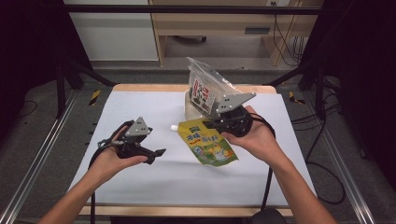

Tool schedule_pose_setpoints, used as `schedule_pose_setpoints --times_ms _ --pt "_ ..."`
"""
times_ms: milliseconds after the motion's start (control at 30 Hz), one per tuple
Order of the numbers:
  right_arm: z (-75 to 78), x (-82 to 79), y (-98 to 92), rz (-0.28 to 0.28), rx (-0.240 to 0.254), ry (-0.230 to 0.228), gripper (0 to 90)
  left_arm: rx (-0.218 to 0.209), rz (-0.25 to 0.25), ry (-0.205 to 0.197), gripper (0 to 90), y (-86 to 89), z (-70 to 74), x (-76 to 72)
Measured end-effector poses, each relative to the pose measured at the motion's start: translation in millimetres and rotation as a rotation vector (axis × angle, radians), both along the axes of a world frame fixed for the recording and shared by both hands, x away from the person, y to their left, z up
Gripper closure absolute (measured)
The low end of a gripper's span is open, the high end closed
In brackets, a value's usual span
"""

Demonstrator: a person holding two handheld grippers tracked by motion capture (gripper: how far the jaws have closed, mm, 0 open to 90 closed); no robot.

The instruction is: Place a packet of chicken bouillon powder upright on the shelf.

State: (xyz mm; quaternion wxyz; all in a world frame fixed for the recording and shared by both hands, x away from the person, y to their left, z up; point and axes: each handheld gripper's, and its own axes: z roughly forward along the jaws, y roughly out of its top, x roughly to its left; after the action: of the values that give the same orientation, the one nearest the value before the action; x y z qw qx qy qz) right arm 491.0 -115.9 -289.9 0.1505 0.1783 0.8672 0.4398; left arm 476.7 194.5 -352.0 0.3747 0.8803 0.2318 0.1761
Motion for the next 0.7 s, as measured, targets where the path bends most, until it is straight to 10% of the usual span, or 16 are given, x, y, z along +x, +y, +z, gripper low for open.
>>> schedule_pose_setpoints --times_ms 333,700 --pt "-1.9 0.9 17.7 0.082 0.022 0.010 90.0 0.032 -0.075 -0.007 13.7 -17.0 27.9 6.2" --pt "0.4 -1.2 33.2 0.136 0.042 0.008 90.0 0.071 -0.142 0.046 33.4 -25.1 26.9 19.2"
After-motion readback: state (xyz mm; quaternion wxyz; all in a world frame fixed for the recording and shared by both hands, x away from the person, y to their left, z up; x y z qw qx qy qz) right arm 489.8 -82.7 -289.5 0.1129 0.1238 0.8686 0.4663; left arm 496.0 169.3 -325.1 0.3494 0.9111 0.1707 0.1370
